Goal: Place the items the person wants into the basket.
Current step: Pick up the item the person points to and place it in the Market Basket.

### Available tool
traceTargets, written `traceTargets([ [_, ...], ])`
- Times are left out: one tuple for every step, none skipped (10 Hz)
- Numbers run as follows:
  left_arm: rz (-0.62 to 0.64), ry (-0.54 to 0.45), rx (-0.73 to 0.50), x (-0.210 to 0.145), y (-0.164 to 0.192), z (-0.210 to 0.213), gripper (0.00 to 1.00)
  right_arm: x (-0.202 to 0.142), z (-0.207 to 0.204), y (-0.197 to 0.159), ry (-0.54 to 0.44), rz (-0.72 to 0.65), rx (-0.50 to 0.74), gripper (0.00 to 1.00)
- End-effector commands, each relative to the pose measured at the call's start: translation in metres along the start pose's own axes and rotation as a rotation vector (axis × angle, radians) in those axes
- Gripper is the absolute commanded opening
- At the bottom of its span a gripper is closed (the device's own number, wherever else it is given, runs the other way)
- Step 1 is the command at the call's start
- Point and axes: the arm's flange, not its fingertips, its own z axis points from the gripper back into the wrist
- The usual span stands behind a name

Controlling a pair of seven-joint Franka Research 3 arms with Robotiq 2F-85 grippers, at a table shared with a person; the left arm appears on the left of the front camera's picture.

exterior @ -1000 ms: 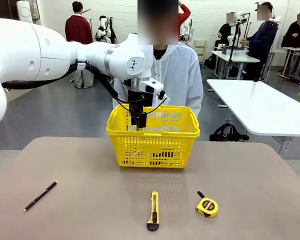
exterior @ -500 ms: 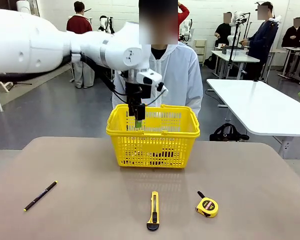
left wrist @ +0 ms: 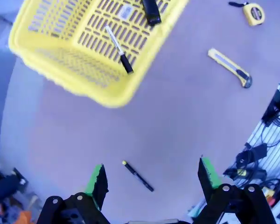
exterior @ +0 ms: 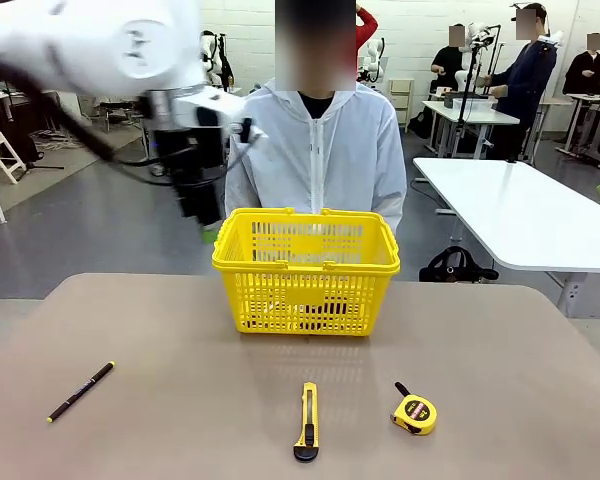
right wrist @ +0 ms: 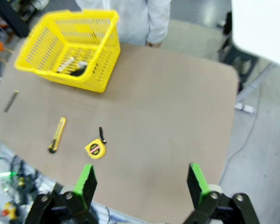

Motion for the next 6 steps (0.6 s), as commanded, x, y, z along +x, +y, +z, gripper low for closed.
traceTargets([
  [0.036,-0.090,0.022,-0.062,-0.016,-0.011,1.00,-0.001,-0.002,0.001,0.008,0.001,-0.001,1.00],
  [0.064,-0.107,0.018,-0.082,-0.023,-0.016,1.00,-0.001,-0.002,0.001,0.008,0.001,-0.001,1.00],
  [0.076,-0.110,0.004,-0.089,-0.016,-0.019,1.00,-0.001,-0.002,0.001,0.008,0.001,-0.001,1.00],
  [0.091,-0.106,-0.004,-0.091,-0.012,-0.022,1.00,-0.001,-0.002,0.001,0.008,0.001,-0.001,1.00],
  [0.112,-0.093,-0.003,-0.093,-0.012,-0.027,1.00,-0.001,-0.002,0.001,0.008,0.001,-0.001,1.00],
  [0.102,-0.079,0.012,-0.096,-0.015,-0.017,1.00,-0.001,-0.002,0.001,0.008,0.001,-0.001,1.00],
])
